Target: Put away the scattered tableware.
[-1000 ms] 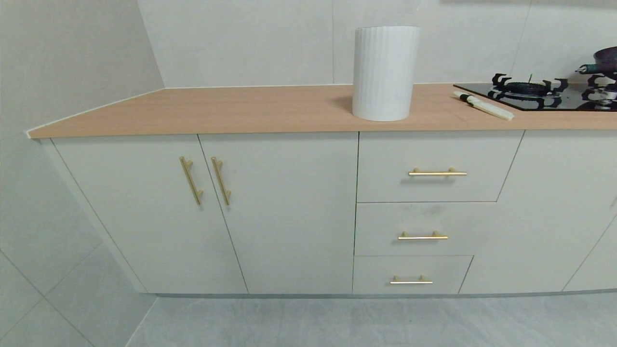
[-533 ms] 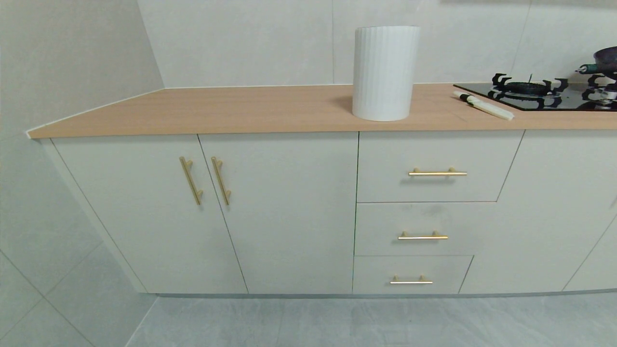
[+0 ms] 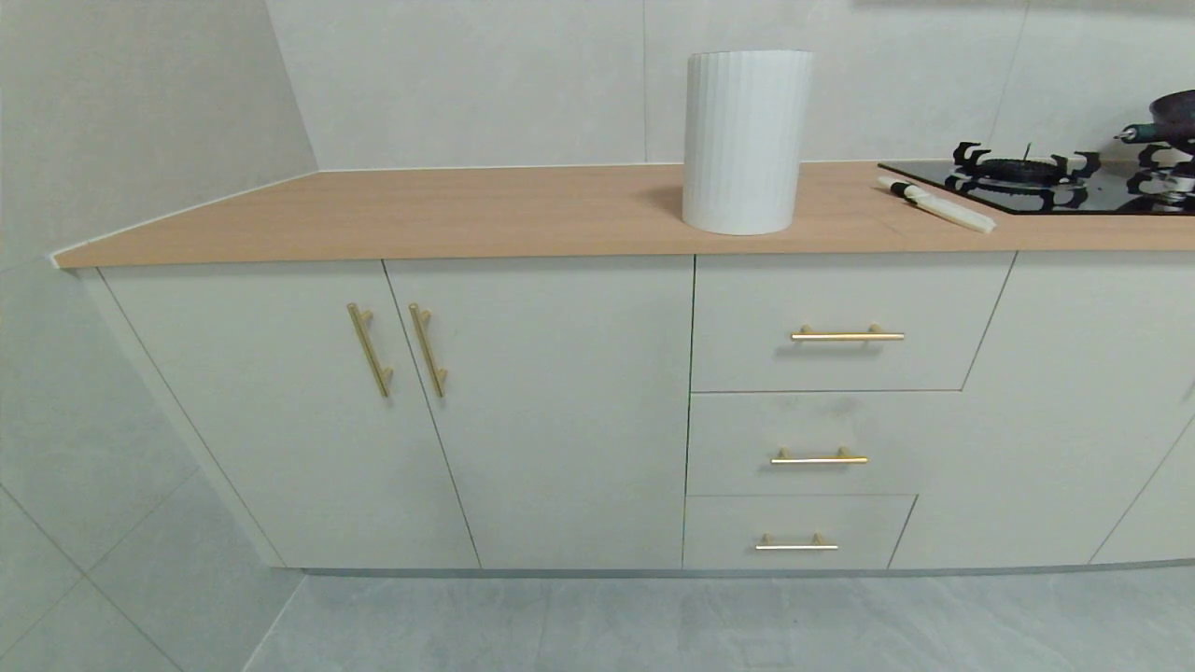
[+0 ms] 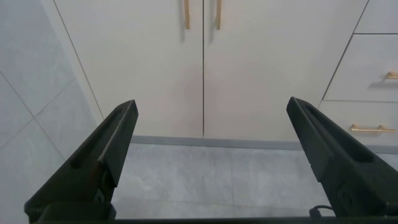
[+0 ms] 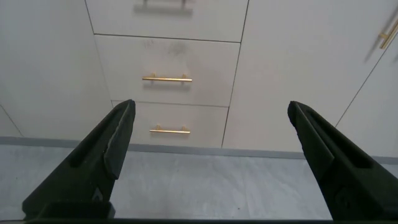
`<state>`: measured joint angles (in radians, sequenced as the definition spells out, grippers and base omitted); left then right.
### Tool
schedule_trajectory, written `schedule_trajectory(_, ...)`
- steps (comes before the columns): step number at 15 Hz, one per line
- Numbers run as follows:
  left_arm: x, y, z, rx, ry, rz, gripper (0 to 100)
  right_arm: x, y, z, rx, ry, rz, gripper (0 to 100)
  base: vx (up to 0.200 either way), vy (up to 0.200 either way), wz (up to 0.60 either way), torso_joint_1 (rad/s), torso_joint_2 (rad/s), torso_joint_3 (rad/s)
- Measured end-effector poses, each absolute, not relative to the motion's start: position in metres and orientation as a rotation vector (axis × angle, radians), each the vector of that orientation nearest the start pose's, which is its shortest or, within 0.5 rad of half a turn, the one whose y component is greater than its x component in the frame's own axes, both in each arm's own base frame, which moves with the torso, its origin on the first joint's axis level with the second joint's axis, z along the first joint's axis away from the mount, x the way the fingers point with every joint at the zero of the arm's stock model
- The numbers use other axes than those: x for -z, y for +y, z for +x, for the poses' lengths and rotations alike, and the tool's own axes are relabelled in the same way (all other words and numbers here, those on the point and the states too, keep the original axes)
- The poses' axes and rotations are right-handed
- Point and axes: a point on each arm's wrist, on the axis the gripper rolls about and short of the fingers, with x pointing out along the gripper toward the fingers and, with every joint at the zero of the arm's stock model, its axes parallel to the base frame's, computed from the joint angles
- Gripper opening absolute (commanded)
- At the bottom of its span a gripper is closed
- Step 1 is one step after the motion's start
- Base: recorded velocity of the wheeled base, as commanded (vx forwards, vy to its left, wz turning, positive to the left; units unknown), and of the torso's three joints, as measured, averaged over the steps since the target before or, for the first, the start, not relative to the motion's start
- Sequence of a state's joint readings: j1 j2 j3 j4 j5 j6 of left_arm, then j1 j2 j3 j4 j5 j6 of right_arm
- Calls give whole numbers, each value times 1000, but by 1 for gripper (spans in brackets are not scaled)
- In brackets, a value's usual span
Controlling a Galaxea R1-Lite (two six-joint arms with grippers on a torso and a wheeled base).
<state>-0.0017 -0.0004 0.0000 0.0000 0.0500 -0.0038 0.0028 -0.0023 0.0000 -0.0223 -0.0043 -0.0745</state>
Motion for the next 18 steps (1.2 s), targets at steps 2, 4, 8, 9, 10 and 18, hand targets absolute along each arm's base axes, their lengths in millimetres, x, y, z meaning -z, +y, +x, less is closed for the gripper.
schedule_trajectory(2,-75,1,-23,-48,-1,-4,100,-78,0,-23,3,-25,-70,100,0,0,0,0,0,0)
schedule_trajectory(4,-75,1,-23,-49,-1,-3,100,-78,0,-23,4,-25,-69,100,200,0,0,0,-7,2)
schedule_trajectory(8,-75,1,-23,-48,-1,-4,100,-78,0,-23,4,-25,-69,100,200,0,0,2,2,4)
schedule_trajectory(9,-75,1,-23,-48,-1,-4,100,-78,0,-23,4,-26,-70,100,200,0,0,2,2,-2)
schedule_trajectory(10,-75,1,-23,-48,-1,-4,100,-78,0,-23,4,-24,-69,100,200,0,0,2,2,-2)
schedule_trajectory(18,-75,1,-23,-50,-1,-6,100,-78,0,-23,4,-25,-69,100,200,0,0,1,-1,3)
